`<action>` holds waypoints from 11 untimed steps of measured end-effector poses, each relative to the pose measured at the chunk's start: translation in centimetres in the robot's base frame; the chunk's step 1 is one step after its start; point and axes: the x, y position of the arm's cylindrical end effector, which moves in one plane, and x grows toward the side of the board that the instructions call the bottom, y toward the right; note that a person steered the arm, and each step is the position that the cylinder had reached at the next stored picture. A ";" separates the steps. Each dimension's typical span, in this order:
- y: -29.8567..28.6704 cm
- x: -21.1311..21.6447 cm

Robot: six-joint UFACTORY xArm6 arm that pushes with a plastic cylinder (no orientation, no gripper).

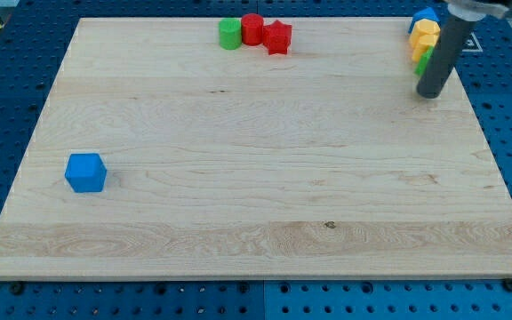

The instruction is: Nudge the green circle up a bit

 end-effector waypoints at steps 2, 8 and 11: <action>-9.4 0.3; -27.4 -9.4; -26.8 -12.1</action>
